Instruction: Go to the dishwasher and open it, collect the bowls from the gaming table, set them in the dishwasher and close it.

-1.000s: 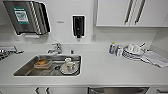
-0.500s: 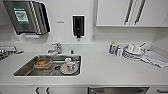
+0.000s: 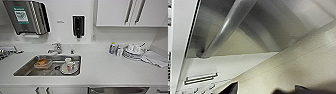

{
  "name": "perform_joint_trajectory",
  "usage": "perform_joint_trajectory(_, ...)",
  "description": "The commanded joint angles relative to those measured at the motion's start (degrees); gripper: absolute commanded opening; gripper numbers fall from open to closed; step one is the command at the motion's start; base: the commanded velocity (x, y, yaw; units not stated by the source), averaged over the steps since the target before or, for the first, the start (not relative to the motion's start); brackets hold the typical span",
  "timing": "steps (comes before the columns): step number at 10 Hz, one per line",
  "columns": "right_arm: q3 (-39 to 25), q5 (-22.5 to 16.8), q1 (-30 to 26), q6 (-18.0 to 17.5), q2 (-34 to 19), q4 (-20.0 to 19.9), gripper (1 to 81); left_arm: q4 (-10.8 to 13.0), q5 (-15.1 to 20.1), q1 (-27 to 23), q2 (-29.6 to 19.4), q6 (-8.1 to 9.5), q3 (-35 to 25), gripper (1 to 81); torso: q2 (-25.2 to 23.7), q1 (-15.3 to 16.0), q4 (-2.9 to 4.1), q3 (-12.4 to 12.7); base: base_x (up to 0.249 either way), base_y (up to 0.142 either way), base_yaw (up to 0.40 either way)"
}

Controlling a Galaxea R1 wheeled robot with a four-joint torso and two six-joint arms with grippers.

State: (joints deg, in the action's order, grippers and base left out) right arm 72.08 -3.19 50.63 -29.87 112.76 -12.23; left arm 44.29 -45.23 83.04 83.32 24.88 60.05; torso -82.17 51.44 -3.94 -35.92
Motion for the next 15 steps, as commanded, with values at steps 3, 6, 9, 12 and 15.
perform_joint_trajectory(3,-1.43,-11.83,-16.54,-15.74,-3.57,-1.13,81.1,1.50,-1.09,-2.84,-4.03,-0.10,-0.28,81.1,0.00,0.00,0.00,0.00,0.000,0.000,0.000)
perform_joint_trajectory(6,1.46,-17.36,-21.04,-23.03,-2.96,-1.13,81.1,1.50,-1.18,-2.84,-3.86,-0.10,-0.20,81.1,0.00,0.02,0.00,0.00,0.000,0.000,0.000)
perform_joint_trajectory(9,7.53,-21.67,-22.80,-26.65,-0.32,-0.52,81.1,1.50,-1.18,-2.84,-3.77,-0.10,-0.20,81.1,0.00,0.02,0.00,-0.02,0.000,0.000,0.000)
perform_joint_trajectory(12,10.61,-22.83,-23.85,-27.70,2.49,-0.25,81.1,1.41,-1.35,-2.84,-3.68,-0.10,-0.02,81.1,0.00,0.04,0.00,-0.02,0.000,0.000,0.000)
perform_joint_trajectory(15,12.62,-22.91,-24.91,-27.97,6.44,0.01,81.1,1.41,-1.53,-2.84,-3.24,-0.10,0.68,81.1,0.00,0.06,0.00,-0.02,0.000,0.000,0.000)
